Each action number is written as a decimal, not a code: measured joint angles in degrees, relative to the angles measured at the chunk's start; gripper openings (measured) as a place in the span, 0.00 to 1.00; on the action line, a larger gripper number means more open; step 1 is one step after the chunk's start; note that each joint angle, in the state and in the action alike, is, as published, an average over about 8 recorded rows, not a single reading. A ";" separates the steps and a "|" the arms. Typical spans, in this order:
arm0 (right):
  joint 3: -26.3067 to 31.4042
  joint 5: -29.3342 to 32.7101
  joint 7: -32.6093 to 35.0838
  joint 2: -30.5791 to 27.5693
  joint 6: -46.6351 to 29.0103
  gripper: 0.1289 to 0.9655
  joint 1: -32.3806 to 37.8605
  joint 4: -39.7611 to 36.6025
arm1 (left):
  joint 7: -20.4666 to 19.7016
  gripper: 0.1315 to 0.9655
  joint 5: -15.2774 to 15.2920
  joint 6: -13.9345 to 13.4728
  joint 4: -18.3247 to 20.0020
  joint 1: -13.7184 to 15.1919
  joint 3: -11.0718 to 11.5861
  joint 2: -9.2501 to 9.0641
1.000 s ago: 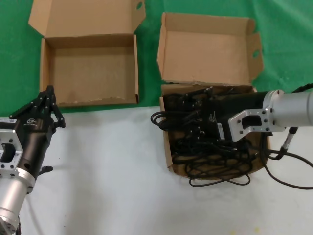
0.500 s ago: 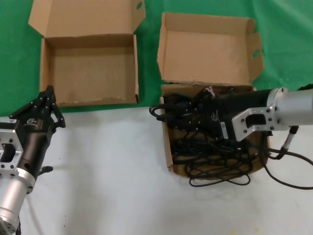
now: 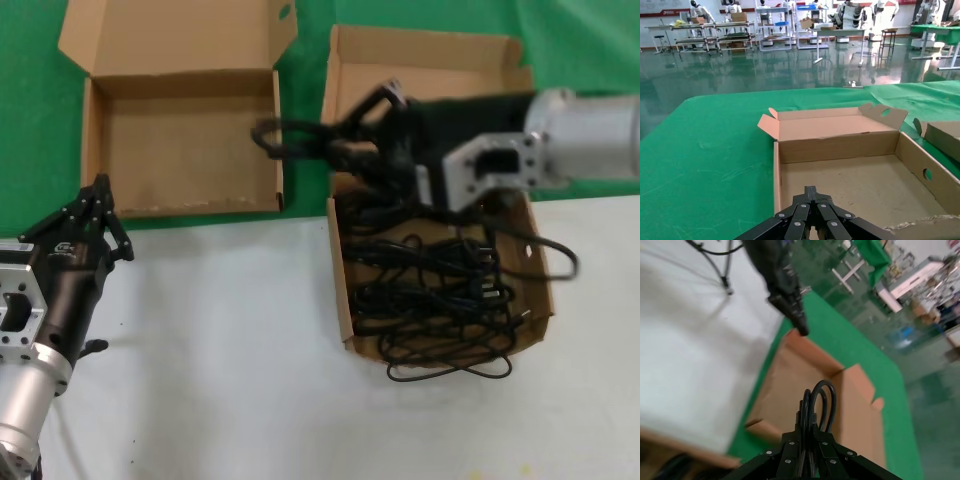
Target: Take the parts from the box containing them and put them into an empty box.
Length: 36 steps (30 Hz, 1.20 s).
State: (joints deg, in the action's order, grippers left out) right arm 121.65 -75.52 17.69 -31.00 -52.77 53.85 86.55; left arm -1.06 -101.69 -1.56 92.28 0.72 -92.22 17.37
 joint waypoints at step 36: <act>4.89 6.92 14.23 21.18 16.61 0.24 10.29 -22.74 | 0.00 0.02 0.00 0.00 0.00 0.00 0.00 0.00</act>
State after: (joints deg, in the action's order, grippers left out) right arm 126.54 -68.60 31.92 -9.82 -36.16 64.14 63.81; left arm -1.06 -101.69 -1.56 92.28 0.72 -92.22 17.37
